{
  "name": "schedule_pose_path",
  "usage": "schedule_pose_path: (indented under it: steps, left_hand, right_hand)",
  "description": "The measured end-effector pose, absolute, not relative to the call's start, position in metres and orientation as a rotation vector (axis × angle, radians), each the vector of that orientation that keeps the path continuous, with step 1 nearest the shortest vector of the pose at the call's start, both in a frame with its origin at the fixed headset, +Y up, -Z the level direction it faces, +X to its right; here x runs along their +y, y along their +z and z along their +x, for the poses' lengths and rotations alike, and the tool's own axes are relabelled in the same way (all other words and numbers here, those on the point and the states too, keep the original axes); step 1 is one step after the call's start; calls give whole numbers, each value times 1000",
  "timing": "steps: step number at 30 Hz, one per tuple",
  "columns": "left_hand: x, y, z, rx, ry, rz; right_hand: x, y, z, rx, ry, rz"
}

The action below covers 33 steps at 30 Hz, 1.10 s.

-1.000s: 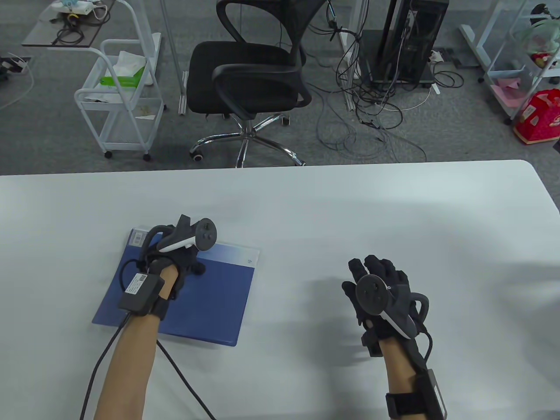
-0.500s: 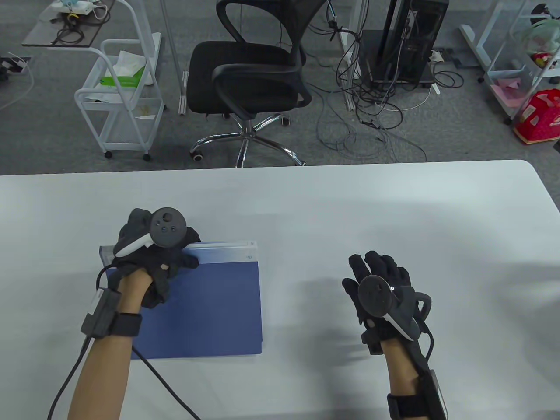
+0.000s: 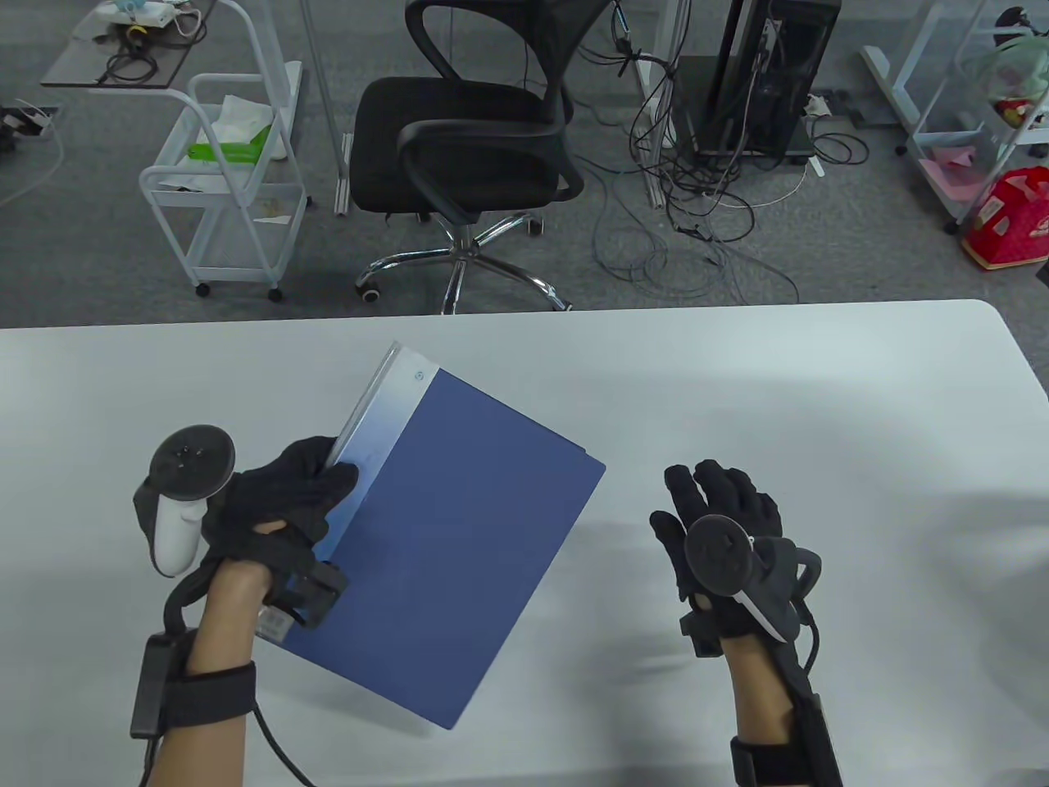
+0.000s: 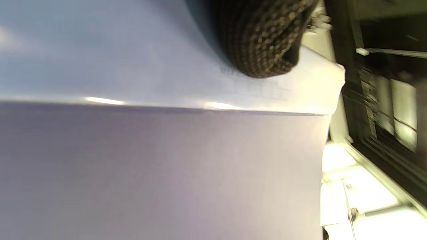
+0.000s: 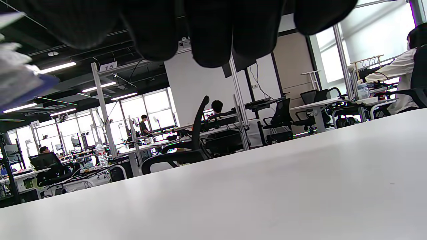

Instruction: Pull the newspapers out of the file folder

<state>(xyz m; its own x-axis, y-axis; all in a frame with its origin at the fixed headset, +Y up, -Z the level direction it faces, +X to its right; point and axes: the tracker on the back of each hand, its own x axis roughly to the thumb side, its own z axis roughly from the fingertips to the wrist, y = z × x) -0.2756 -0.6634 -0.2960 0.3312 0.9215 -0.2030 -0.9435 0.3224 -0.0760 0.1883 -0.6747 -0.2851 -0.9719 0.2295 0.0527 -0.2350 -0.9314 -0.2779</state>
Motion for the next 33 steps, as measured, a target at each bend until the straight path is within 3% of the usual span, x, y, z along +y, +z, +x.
schedule_pose_path:
  steps: [6,10,17,20,25,33]
  left_hand:
    - [-740,-287,-249,346,1355,-312]
    - [-762,-290,-238,386,1236,-374]
    - [-748,-282,-223,406,785,-286]
    - [-731,-278,-219,393,740,-91]
    - [-703,-271,-189,226,713,4]
    - [-705,-278,-87,-15,455,-206]
  right_hand:
    - [-679,-287,192,-397,2884,3]
    - [-682,-288,193,-387,2890,-5]
    - [-683,-289,195,-375,2894,-25]
    - [-681,-289,196,-382,2886,-30]
    - [-675,-286,197,-420,2869,-26]
    - [-671,-285,199,-449,2861,-28]
